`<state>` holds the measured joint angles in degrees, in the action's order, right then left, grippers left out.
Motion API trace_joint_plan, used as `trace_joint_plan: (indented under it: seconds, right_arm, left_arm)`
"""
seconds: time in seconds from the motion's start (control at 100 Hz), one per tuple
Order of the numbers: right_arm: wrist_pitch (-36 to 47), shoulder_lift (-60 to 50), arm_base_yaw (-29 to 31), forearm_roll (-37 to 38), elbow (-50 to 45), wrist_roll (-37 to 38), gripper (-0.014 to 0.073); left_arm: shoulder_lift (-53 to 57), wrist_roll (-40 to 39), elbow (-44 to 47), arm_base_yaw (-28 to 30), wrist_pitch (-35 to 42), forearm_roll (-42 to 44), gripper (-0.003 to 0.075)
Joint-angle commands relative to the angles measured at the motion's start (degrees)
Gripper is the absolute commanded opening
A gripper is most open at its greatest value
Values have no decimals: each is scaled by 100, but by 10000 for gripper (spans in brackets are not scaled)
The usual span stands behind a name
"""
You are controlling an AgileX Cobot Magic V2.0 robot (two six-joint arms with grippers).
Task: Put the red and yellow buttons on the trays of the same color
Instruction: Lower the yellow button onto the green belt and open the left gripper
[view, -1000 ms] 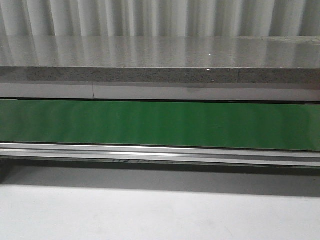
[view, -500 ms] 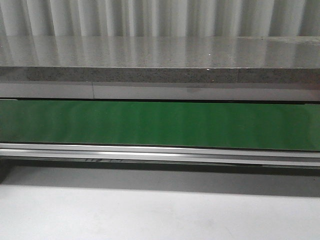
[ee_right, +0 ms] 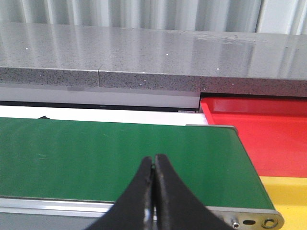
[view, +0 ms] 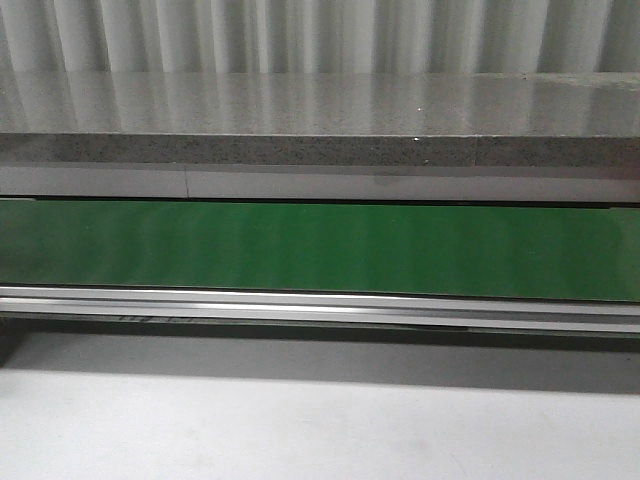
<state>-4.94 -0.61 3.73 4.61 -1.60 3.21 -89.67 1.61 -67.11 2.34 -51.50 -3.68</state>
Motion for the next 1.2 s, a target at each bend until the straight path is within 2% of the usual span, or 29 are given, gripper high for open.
trace_joint_plan:
  seconds: [0.0, 0.11, 0.33, 0.46, 0.69, 1.19]
  right_arm:
    - [431, -82, 36, 77, 112, -6, -65]
    - [431, -82, 36, 77, 112, -6, -65]
    - [431, -82, 36, 77, 112, -6, -65]
    - [431, -82, 36, 77, 112, -6, -65]
    - [431, -82, 36, 77, 112, -6, -65]
    - [431, -82, 12, 77, 112, -6, -65]
  left_arm:
    - [200, 1, -192, -39, 239, -166, 507]
    - [200, 1, -192, -39, 330, -211, 571]
    - [641, 1, -192, -39, 571, -302, 566]
    - [1129, 1, -192, 159, 237, -242, 564]
    - [1567, 1, -168, 1025, -977, 34, 564]
    - [1511, -51, 599, 2826, -1335, 139, 564]
